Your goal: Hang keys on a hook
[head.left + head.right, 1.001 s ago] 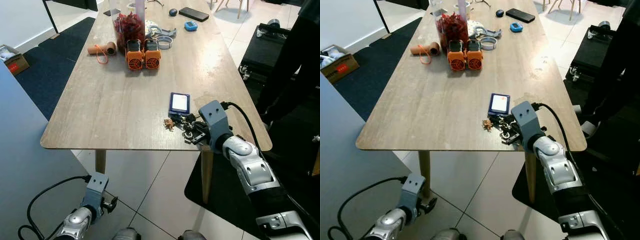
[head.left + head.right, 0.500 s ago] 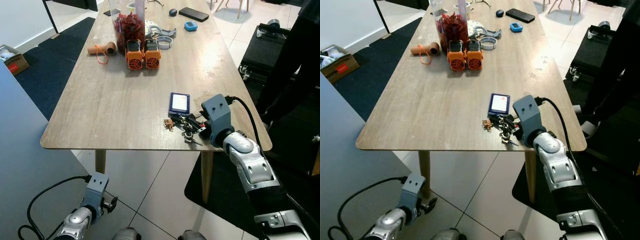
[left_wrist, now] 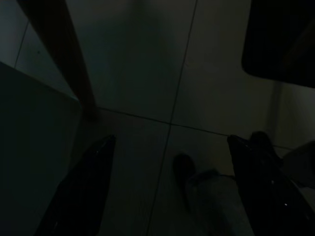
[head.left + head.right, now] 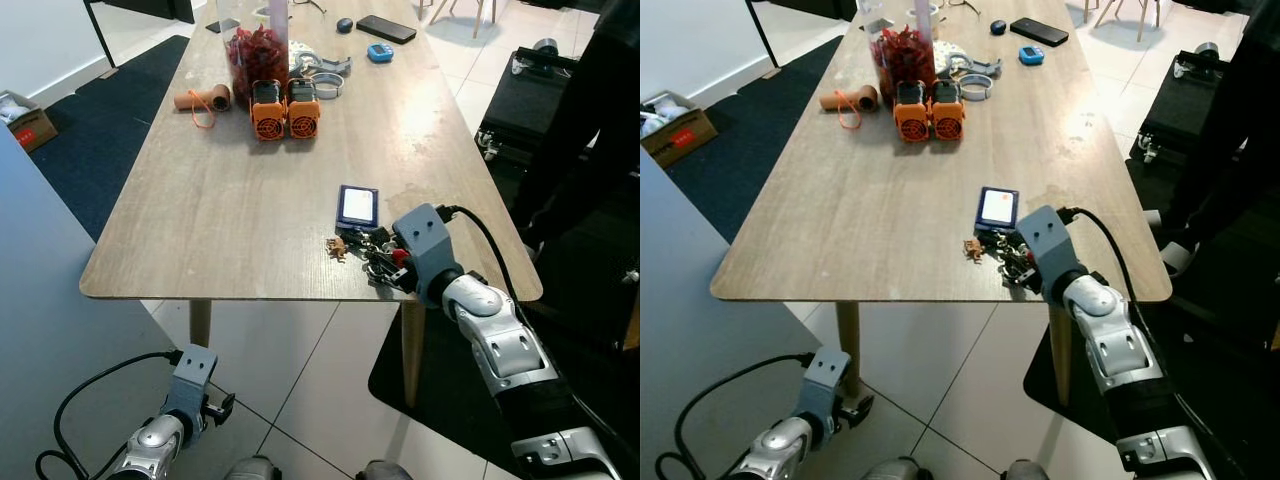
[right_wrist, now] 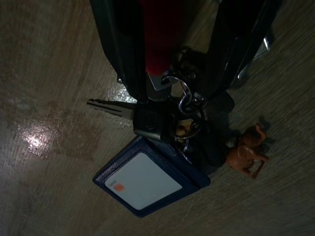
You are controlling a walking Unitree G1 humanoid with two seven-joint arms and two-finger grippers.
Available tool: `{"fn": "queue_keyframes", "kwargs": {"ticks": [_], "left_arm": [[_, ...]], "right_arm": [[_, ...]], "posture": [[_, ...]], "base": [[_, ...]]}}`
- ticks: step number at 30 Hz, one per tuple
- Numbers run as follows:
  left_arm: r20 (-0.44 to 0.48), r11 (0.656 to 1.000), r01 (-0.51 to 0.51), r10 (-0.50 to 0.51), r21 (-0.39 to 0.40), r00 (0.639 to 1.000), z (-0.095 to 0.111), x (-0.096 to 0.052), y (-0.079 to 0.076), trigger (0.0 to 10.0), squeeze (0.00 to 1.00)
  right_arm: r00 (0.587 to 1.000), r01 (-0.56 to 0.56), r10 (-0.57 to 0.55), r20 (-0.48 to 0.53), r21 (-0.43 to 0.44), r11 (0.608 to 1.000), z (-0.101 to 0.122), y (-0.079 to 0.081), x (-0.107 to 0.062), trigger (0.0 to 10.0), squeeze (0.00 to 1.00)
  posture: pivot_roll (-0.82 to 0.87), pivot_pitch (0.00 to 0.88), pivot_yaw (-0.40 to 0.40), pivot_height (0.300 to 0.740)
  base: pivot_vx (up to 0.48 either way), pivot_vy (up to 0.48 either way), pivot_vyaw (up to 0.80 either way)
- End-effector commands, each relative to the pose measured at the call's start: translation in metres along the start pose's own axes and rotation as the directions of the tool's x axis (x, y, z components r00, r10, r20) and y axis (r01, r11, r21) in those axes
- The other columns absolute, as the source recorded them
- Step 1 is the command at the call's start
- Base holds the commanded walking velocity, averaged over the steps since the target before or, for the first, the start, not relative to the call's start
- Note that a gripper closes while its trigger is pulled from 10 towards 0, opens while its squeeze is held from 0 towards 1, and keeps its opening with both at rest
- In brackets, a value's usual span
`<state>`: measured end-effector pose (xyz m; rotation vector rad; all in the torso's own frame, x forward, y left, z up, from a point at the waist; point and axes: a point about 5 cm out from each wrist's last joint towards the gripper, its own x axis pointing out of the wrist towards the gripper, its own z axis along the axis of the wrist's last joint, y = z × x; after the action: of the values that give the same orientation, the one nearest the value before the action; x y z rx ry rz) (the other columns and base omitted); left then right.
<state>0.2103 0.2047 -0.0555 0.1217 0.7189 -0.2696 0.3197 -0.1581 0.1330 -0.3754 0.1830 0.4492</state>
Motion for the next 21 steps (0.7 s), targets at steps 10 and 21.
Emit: {"fn": "queue_keyframes", "kwargs": {"ticks": [10,21], "left_arm": [[-0.022,1.0,-0.013,0.013,0.015,1.0,-0.0059,-0.0043,0.0068,10.0,0.0],[-0.025,1.0,-0.011,0.012,0.015,1.0,-0.006,-0.0039,0.0063,10.0,0.0]], "right_arm": [[0.999,-0.014,0.013,-0.034,-0.015,1.0,-0.0088,0.0031,-0.0026,10.0,0.0],[0.999,0.002,-0.002,-0.039,-0.015,1.0,-0.0099,0.0032,0.0002,10.0,0.0]], "posture": [[0.06,0.085,0.018,0.74],[0.06,0.09,0.016,0.74]], "base": [[0.0,0.0,0.0],[0.0,0.0,0.0]]}}
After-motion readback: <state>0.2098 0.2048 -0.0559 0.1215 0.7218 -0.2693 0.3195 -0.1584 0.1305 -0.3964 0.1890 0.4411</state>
